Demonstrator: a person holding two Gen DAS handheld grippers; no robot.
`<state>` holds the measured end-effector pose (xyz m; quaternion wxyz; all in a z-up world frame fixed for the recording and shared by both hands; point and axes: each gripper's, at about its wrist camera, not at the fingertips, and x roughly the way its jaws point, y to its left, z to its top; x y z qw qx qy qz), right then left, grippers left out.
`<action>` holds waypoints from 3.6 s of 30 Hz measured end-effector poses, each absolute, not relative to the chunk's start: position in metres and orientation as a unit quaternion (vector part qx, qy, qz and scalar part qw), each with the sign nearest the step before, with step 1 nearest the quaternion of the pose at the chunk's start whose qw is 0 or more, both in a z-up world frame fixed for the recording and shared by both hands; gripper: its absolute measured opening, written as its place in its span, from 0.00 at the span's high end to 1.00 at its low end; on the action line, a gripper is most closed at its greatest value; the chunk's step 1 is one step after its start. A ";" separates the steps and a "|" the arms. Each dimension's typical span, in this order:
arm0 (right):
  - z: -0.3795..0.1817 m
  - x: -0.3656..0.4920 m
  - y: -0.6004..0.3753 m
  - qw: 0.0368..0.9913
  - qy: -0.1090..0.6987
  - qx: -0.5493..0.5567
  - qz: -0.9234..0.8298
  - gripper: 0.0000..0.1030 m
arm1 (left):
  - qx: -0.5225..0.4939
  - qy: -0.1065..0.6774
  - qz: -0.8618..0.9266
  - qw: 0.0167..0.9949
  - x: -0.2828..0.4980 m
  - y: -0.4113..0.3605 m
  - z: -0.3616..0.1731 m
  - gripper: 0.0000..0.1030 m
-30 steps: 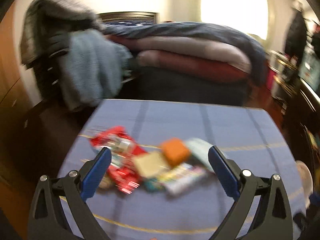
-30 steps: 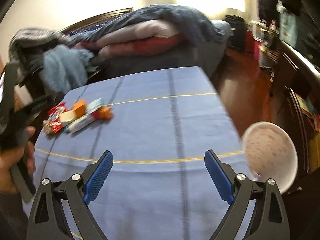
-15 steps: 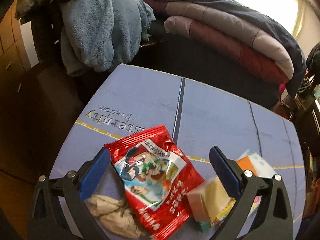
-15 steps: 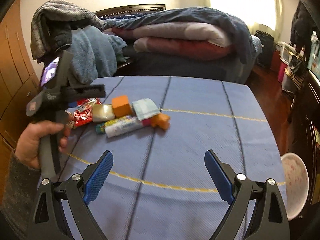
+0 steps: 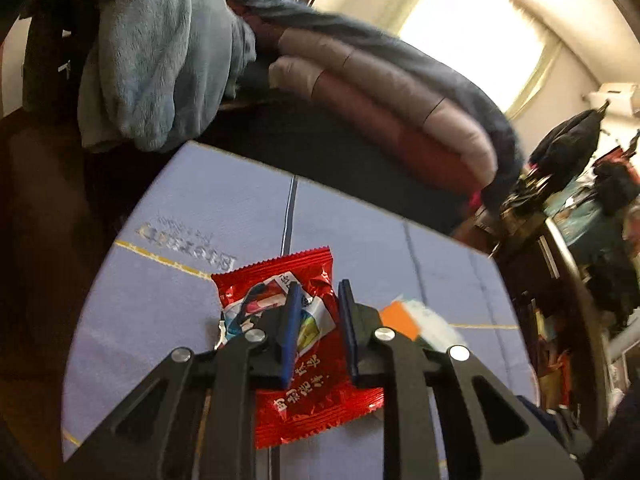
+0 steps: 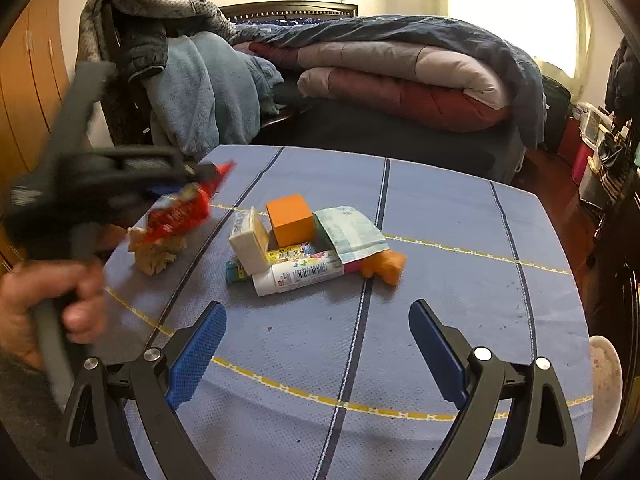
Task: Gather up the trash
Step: 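Return to the table and grasp the red snack packet with the left tool, then grasp the cream box with the right tool, then carry the cream box and red packet to the wastebasket and release both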
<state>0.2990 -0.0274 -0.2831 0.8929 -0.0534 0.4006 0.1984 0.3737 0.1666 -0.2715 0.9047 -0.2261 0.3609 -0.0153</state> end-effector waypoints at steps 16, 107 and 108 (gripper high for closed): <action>-0.298 0.317 0.015 0.874 0.413 -0.043 0.250 0.14 | -0.262 0.318 -0.059 0.909 0.330 0.191 -0.251 0.80; -0.336 0.258 -0.466 0.898 0.385 0.158 -0.140 0.59 | -0.041 0.421 -0.416 0.805 0.400 -0.360 -0.282 0.60; -0.339 0.261 -0.467 0.898 0.386 0.155 -0.143 0.59 | -0.043 0.419 -0.417 0.805 0.402 -0.361 -0.283 0.50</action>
